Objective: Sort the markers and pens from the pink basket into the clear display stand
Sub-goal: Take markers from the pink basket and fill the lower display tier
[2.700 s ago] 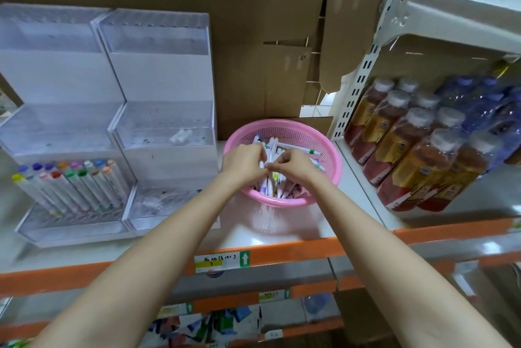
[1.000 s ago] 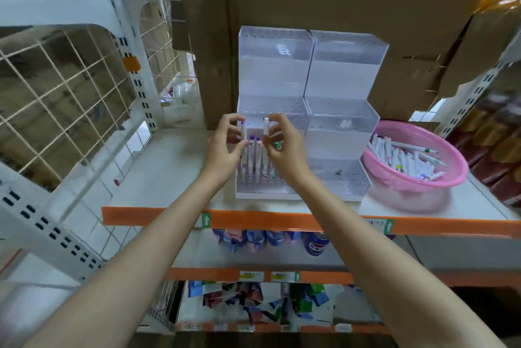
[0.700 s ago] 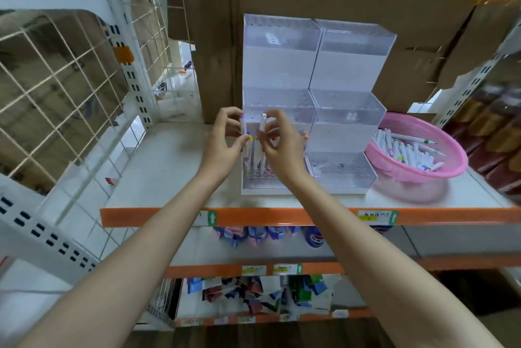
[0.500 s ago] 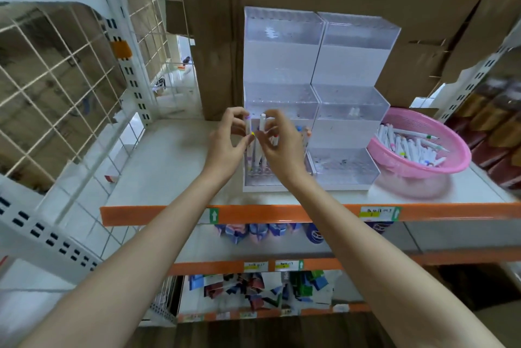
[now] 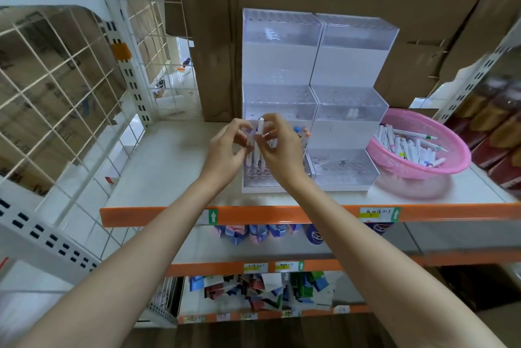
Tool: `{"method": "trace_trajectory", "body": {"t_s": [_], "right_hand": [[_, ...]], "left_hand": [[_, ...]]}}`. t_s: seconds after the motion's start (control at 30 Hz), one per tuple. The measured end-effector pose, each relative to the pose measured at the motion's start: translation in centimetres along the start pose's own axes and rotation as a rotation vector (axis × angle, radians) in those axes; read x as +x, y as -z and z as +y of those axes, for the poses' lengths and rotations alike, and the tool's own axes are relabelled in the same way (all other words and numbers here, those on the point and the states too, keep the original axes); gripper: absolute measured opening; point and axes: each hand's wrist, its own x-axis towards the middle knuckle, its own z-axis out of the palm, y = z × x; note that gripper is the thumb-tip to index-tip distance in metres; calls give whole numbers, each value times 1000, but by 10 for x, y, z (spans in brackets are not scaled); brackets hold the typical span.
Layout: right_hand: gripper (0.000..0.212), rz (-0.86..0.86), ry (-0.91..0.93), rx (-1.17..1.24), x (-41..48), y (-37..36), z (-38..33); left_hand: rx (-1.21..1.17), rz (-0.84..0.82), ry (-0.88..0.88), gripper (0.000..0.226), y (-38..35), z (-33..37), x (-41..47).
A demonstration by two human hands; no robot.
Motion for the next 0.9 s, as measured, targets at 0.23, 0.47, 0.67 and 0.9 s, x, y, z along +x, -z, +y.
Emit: {"method": "trace_trajectory", "body": {"t_s": [0.23,0.47,0.67,0.9], "right_hand": [[27,-5,24,-9,0,3,3],[26,-10,23,13,1,5,3],[27,-22,21,15,0,3,3],[25,-44,13,-6,-6,2,2]], "left_hand": [[57,-93,27,38,-3,-9,-11],[96,-116,9,34,-3,-8,-10],[316,-89,-170,24,6,-9,-6],[502,-88,-254,41,17,-13,-4]]}}
